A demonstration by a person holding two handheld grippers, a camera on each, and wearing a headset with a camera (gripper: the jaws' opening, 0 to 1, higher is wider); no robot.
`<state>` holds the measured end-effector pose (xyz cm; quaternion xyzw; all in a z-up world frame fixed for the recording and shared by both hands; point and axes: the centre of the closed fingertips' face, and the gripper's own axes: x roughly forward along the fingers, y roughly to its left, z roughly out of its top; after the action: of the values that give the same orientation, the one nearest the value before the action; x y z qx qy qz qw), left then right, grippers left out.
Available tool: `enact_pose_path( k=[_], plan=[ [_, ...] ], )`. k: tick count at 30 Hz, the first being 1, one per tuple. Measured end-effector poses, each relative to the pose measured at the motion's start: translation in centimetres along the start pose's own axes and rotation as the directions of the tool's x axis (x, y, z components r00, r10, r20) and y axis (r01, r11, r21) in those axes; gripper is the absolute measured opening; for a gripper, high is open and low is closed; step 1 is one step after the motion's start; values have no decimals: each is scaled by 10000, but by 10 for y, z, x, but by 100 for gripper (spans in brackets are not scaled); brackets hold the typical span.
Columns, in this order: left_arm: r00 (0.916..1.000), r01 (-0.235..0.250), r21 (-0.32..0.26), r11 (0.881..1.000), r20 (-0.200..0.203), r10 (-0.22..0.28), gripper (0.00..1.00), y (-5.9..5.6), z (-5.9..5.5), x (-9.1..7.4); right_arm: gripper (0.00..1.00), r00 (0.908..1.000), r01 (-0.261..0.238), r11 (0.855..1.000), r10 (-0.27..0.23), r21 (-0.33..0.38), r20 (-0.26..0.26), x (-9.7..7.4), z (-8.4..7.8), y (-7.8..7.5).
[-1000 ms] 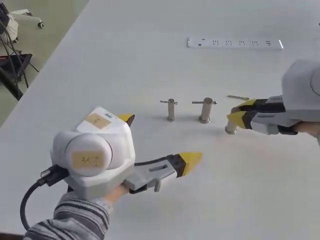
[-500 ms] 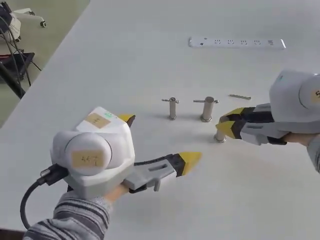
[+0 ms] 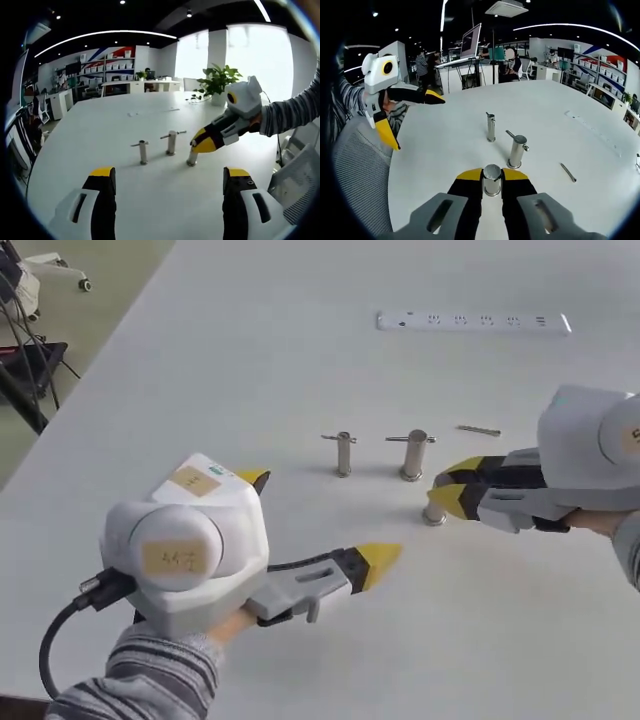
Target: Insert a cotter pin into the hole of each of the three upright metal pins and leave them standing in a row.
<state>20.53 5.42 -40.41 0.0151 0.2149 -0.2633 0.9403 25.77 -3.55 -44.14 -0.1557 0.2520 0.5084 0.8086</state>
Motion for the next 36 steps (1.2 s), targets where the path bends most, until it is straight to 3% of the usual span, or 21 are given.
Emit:
enact_pose_path(
  k=[4, 8, 11, 22, 30, 36],
  plan=[
    [10000, 36, 2, 10000, -31, -36, 87, -1, -1, 0, 9, 9999, 108, 9995, -110, 312, 77, 0, -1, 0],
    [10000, 53, 24, 10000, -38, -53, 87, -2, 0, 1, 12, 9996, 233, 9990, -225, 391, -184, 1, -8, 0],
    [10000, 43, 23, 10000, -39, -43, 87, -1, 0, 0, 16, 9997, 260, 9973, -261, 691, 0, -2, -7, -1],
    [10000, 66, -17, 10000, -58, -66, 90, -1, 0, 2, 28, 9998, 91, 9900, -62, 1409, -210, -25, -8, -13],
    [9999, 90, 222, 9997, -67, -89, 91, -1, 5, 4, 25, 9944, 607, 9931, -514, 1004, -926, -45, -17, -46],
    [9998, 79, 264, 9996, -202, -73, 90, -1, 2, 5, 24, 9867, 800, 9932, -668, 848, -1480, -48, -22, -70]
  ],
)
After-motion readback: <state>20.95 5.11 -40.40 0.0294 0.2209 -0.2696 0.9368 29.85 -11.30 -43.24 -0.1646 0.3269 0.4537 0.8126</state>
